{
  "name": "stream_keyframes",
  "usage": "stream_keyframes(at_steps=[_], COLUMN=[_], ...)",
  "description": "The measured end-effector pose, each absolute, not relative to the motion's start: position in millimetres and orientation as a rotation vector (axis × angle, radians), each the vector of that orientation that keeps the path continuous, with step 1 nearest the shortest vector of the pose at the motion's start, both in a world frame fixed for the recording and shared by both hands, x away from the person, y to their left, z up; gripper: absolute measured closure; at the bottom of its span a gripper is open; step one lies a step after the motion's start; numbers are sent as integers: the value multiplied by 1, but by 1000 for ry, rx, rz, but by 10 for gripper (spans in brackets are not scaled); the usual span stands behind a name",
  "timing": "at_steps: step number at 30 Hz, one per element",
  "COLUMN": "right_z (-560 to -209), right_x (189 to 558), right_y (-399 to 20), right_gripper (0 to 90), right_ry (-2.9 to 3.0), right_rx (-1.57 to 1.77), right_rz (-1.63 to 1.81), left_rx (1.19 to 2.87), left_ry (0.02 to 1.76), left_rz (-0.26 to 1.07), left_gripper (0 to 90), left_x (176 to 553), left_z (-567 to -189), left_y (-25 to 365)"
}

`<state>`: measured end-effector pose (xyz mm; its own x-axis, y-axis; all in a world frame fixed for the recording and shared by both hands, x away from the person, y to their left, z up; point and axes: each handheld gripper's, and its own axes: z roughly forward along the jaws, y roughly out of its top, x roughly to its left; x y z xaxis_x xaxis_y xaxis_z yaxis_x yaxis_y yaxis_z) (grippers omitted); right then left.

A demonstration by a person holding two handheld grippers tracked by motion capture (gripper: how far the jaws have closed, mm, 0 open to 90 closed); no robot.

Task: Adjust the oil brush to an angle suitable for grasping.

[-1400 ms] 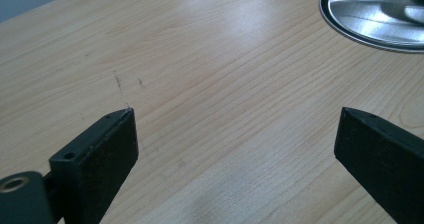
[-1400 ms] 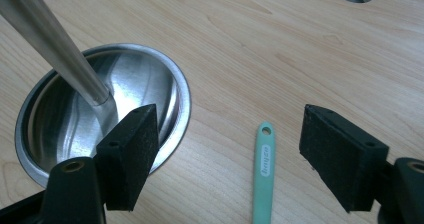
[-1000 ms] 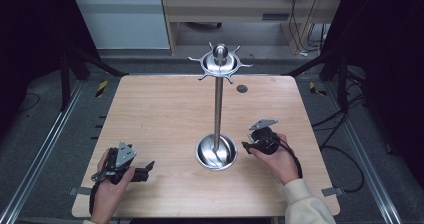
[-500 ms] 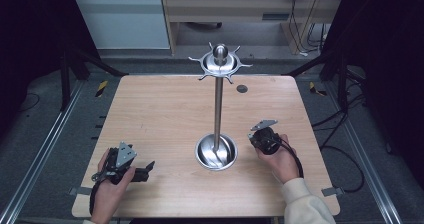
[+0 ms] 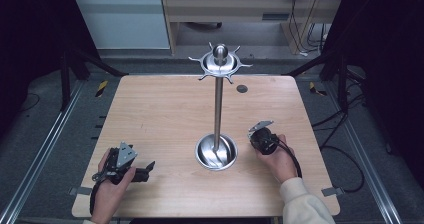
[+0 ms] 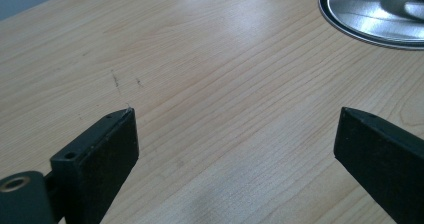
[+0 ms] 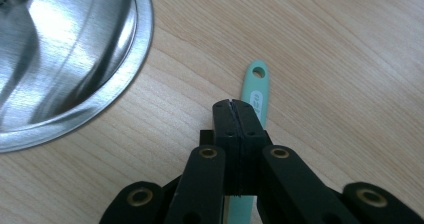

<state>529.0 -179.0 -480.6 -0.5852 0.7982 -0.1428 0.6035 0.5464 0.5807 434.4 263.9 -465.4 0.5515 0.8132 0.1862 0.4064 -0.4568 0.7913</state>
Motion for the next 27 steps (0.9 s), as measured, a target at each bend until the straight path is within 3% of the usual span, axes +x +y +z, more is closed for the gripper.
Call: stream_keyframes(at_steps=[16, 27], right_z=[-480, -462], right_x=[532, 529], right_y=[-183, -201], right_gripper=[900, 849], right_ry=[2331, 2299], right_rx=[1182, 1326], right_rz=[514, 718], left_rx=[2076, 2078], left_ry=[976, 976], left_rz=[738, 734], left_gripper=[37, 37], left_x=[434, 435], left_z=[-466, -466], left_y=[263, 263])
